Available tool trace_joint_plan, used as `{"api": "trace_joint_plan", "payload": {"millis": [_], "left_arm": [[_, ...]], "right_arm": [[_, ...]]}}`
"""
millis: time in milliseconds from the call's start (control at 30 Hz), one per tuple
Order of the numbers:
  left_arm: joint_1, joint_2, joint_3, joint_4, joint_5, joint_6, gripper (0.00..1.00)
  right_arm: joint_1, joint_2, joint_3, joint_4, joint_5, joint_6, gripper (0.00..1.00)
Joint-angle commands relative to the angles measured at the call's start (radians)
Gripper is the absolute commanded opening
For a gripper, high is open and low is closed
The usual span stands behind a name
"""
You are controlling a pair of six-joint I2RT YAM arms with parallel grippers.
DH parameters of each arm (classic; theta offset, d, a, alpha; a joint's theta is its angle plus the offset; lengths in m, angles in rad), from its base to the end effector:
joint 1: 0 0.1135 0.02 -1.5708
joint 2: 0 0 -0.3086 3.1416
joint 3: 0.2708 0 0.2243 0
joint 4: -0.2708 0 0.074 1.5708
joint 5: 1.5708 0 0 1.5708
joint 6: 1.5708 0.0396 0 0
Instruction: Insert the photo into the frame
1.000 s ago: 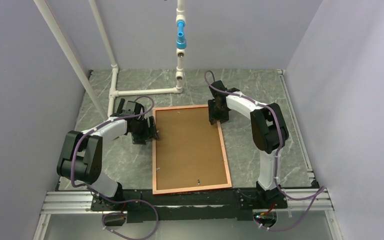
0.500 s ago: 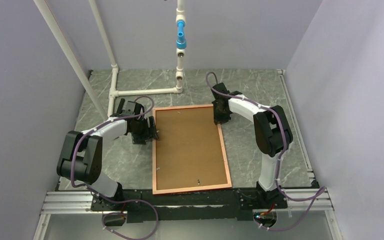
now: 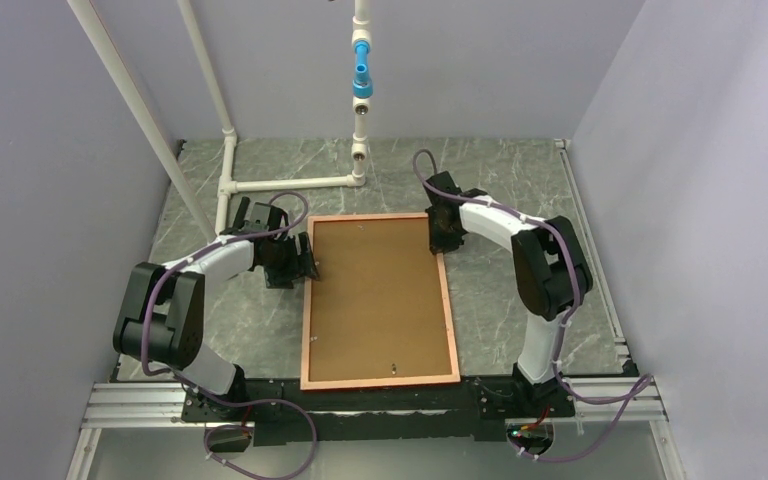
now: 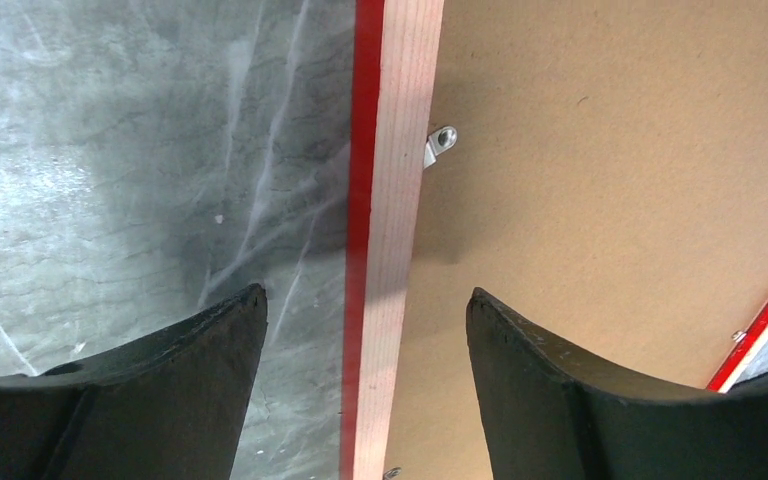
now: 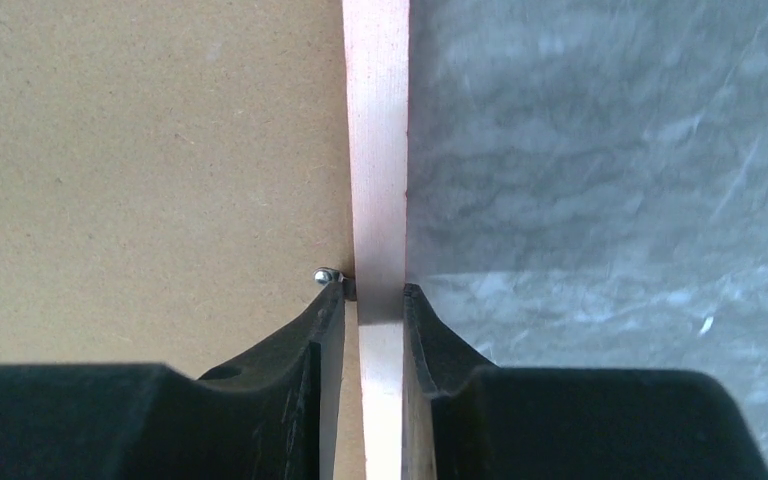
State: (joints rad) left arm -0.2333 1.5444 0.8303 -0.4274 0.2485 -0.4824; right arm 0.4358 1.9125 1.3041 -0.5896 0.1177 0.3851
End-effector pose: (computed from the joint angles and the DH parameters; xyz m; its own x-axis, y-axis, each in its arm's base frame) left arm 0.2519 -0.0699 0.2236 -0.9338 -0.2403 -0.2650 -0.1236 0.9120 -0.3912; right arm 0.3431 0.1546 0.2244 -0.9253 -0.0194 -0.3786 -0.0354 0.9987 0.0355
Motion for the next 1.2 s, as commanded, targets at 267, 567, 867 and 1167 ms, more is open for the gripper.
{"api": "trace_joint_plan", "payload": {"millis": [267,567,867,1167], "left_arm": [[-0.011,-0.03,-0.015,-0.018,0.026,0.028,0.78],[-0.148,-0.077,-0.022,-0.135,-0.16,0.003,0.68],[-0.253,0.002,0.04,-0.124,-0.236,-0.007,0.17],[-0.286,0.186,0.322,-0.166,-0.301,0.085,0.0]], "right_arm": [[0.02,-0.19,-0.183,-0.069,-0.041,0.023,0.0],[-0.032,-0.235,-0.278,-0.016,-0.072,0.094,0.0],[-0.125,-0.351,-0.425,0.099,-0.204,0.156,0.0],[-0.132,-0.496,-0.563,0.135,-0.235,0.188,0.01]]}}
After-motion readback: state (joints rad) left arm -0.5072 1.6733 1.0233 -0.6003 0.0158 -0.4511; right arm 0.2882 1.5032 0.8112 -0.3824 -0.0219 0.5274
